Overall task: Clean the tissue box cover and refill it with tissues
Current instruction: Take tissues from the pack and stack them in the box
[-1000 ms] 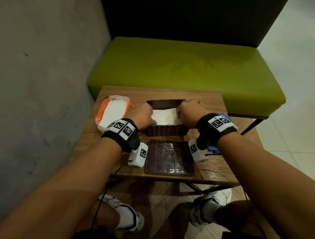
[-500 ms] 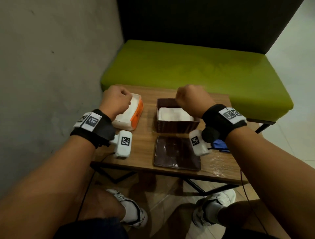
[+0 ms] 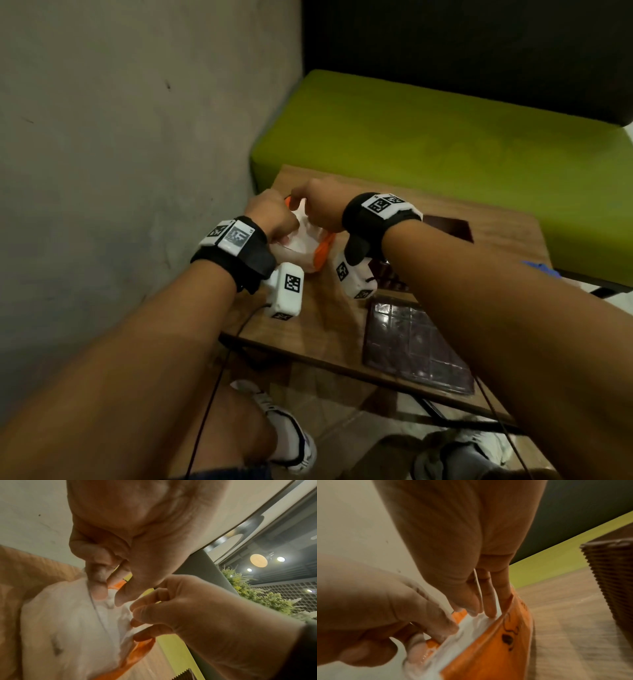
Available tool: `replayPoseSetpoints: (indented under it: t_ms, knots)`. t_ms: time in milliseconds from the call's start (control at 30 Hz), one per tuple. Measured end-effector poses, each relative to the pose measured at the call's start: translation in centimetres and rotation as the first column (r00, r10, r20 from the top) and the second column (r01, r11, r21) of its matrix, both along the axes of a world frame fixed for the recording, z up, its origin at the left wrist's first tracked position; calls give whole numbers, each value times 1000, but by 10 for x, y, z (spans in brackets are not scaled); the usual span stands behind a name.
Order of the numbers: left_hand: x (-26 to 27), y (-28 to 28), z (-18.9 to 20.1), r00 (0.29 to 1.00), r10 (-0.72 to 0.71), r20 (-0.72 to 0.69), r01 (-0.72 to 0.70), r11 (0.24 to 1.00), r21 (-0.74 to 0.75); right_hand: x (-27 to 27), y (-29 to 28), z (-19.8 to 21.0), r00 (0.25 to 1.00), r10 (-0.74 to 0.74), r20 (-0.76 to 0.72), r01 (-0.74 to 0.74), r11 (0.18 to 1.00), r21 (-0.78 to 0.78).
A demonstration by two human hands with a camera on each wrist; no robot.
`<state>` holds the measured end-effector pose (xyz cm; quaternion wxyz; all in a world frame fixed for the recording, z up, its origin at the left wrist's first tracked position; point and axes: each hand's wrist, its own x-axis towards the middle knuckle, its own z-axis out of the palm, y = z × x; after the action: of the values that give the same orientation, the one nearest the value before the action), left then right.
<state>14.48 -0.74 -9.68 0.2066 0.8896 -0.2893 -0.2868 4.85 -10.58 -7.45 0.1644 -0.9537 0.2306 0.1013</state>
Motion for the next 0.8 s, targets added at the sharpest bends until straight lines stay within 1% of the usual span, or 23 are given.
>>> replayPoseSetpoints:
  t_ms: [67, 133, 233, 300, 400, 633, 733, 800]
  knots:
    - [4, 0, -5, 1000, -11, -1, 11, 1000, 20, 3, -2, -8, 999, 14, -46, -13, 1000, 6]
    - [7, 0, -12, 1000, 21, -14, -21, 1000, 3, 3, -3, -11, 998, 42, -40, -42, 999, -16]
    - [4, 1, -15, 992, 84, -91, -87, 996, -31, 2, -3, -14, 998, 61, -22, -61, 998, -32]
    - [4, 0, -15, 976, 144, -166, -155, 986, -56, 2, -4, -17, 998, 65, -20, -65, 997, -31]
    - [2, 1, -13, 953, 196, -230, -218, 973, -76, 1, -5, -24, 998, 66, -12, -66, 997, -38]
    - [-15, 4, -3, 957, 182, -226, -214, 969, -126, -3, -3, -24, 995, 85, 48, -81, 994, -77]
    - [-16, 3, -2, 937, 185, -297, -242, 956, -169, -3, -5, -20, 996, 81, 48, -77, 995, -68]
    - [-17, 2, -4, 926, 185, -329, -250, 954, -166, -5, -5, -20, 995, 89, 53, -84, 993, -85]
